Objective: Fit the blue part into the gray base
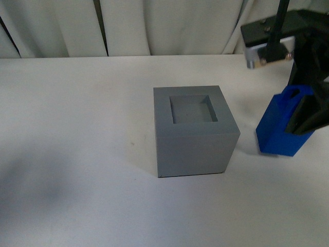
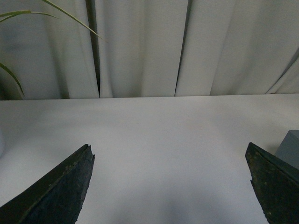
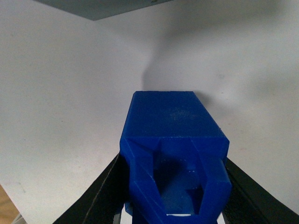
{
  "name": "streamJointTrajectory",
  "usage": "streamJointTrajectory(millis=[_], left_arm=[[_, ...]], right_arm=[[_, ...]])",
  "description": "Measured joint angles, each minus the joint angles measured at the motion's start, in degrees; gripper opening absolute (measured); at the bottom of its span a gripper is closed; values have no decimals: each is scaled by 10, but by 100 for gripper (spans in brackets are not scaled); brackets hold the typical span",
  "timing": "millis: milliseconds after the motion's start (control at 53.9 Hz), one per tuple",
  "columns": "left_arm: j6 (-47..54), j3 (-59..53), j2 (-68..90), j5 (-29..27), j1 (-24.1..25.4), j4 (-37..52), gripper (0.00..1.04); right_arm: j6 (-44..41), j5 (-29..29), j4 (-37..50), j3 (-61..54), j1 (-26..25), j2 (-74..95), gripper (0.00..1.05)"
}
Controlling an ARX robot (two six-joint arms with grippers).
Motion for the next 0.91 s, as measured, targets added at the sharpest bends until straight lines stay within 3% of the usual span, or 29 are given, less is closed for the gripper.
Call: streamJointTrajectory(millis=[445,909], left_arm=[[0,0,0,0,0,0,99],[0,0,0,0,0,0,99]], right_arm=[[0,-39,-76,107,35,-44,47],[35,-68,-79,150,100,-26,47]])
